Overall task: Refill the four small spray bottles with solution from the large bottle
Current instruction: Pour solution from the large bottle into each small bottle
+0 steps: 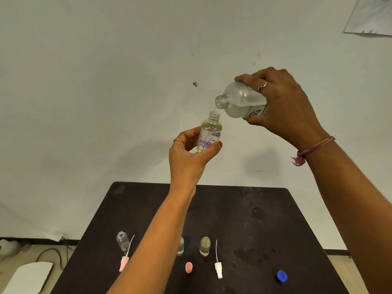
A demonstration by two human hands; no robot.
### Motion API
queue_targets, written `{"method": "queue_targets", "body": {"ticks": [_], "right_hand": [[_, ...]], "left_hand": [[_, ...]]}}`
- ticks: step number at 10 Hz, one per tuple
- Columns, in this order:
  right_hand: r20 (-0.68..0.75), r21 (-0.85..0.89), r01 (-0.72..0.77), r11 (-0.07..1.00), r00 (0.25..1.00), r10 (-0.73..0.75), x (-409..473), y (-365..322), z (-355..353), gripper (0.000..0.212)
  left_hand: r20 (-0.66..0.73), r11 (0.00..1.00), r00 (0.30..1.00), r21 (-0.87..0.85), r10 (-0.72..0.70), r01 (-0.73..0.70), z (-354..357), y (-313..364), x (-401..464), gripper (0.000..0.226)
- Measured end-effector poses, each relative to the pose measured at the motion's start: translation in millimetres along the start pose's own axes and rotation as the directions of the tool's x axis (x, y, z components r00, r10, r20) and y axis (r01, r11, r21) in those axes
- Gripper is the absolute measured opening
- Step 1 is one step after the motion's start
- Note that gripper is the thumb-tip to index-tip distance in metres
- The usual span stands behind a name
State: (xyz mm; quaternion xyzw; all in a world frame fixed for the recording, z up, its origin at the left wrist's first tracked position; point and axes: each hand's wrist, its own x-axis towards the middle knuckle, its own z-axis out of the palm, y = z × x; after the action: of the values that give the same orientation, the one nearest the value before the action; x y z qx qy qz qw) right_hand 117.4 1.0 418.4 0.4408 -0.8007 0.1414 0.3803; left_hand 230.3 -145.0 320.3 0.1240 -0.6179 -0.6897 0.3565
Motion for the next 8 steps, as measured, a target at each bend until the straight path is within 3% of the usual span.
{"method": "queue_targets", "body": {"ticks": [8], "right_hand": [[0.001, 0.003, -0.003, 1.000, 1.000, 0.003, -1.4, -1.4, 2.1, 0.070]], "left_hand": [[0.006, 1.000, 1.000, -0.012, -0.005, 0.005, -0.7, -1.0, -0.2, 0.045]]}}
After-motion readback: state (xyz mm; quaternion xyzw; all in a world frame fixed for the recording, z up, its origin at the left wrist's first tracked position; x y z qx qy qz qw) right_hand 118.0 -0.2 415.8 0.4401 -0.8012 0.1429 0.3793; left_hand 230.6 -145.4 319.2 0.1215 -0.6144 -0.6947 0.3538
